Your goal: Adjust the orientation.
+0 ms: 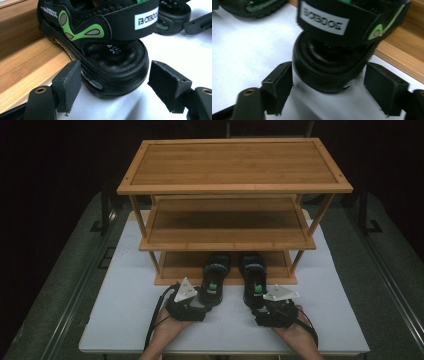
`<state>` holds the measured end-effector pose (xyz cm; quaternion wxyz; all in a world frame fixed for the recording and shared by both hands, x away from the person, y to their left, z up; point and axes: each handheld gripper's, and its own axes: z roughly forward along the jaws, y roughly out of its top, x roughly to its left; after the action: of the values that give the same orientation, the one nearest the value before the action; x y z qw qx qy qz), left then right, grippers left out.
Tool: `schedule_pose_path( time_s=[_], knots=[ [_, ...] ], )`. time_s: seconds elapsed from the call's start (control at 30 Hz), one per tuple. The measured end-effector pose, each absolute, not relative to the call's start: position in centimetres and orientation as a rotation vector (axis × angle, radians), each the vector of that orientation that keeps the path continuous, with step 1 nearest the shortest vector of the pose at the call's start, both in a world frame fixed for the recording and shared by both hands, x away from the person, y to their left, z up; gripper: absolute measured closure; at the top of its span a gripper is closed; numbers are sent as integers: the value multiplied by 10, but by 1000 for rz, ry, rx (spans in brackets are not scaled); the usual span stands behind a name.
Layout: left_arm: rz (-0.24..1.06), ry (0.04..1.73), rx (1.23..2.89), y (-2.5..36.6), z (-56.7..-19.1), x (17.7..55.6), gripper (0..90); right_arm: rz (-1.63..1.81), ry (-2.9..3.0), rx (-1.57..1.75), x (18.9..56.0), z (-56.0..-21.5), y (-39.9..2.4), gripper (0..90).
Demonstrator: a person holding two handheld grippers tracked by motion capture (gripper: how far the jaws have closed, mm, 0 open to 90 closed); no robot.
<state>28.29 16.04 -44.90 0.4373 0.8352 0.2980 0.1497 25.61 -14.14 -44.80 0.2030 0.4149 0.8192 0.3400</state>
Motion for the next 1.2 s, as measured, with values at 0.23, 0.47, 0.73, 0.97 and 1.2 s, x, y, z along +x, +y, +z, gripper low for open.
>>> schedule_pose_path(
  time_s=[0.23,0.47,0.73,0.97,1.2],
  knots=[
    [362,747,2054,161,-447,284,277,943,2301,1119,259,-448,-143,241],
    [352,744,2037,156,-443,288,286,988,2307,1065,265,-440,-146,246],
    [306,733,2004,149,-442,295,348,1046,2312,1061,275,-428,-146,268],
    [309,723,1995,148,-444,298,350,1025,2307,1062,285,-432,-137,271],
    [322,730,1995,141,-443,304,350,1042,2303,1055,289,-430,-128,305]
  ],
)
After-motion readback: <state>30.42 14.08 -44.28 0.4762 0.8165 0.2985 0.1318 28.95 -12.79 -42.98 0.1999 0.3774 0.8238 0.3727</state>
